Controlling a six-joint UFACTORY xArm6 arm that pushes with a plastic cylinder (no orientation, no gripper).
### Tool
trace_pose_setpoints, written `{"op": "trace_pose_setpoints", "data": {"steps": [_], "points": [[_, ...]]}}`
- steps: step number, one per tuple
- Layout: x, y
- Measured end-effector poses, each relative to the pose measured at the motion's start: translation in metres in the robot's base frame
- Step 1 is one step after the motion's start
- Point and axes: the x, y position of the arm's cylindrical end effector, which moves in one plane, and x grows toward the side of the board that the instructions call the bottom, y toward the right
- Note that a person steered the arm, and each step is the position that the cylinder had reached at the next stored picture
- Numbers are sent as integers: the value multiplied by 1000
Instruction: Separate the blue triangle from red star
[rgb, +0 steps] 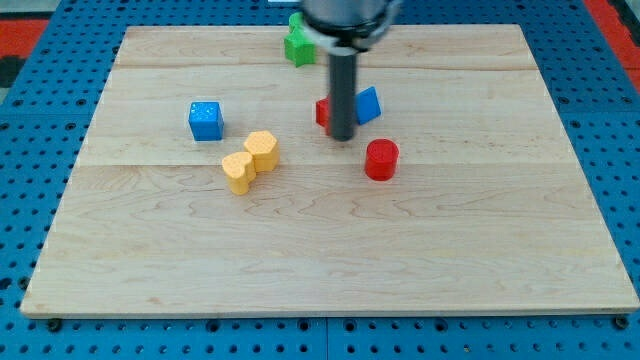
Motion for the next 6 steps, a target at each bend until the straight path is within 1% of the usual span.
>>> {"op": "trace_pose_setpoints", "data": {"steps": [1,3,4,5,6], "points": [[-12,44],[-86,-62],[-111,-63],[-106,-72],[-89,-72]]}}
